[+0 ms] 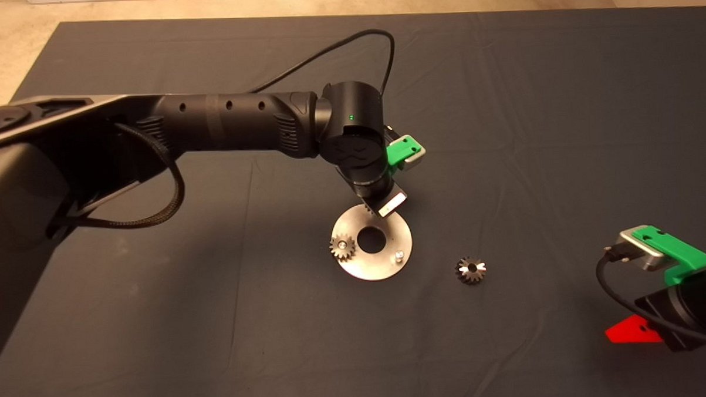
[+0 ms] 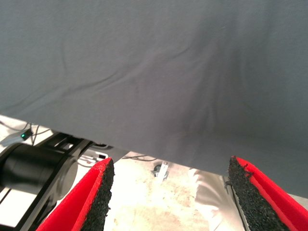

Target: Install three planetary gears onto the carrier pins

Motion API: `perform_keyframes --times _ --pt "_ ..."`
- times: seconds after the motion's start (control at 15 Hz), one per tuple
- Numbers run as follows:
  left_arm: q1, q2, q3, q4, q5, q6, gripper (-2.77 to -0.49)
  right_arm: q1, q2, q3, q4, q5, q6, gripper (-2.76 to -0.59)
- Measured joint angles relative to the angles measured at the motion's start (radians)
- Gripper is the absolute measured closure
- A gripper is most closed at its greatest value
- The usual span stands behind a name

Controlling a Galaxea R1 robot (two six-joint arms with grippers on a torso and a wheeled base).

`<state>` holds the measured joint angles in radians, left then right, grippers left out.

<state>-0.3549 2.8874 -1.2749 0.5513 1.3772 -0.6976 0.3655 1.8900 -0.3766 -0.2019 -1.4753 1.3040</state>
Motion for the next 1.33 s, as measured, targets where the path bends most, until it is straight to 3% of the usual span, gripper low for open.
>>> perform_keyframes --times 0.13,0.47,1.33 --pt "0.029 -0.002 -0.026 0.023 0.016 0.001 -0.54 0.0 -0.001 0.0 0.0 0.005 0.0 -1.75" --pt "0.03 -0.009 -0.03 0.029 0.035 0.001 -0.54 0.0 0.0 0.0 0.0 0.011 0.0 -1.75" --pt "0.03 -0.01 -0.018 0.037 0.037 0.0 -0.62 0.0 0.0 0.0 0.0 0.013 -0.003 -1.75"
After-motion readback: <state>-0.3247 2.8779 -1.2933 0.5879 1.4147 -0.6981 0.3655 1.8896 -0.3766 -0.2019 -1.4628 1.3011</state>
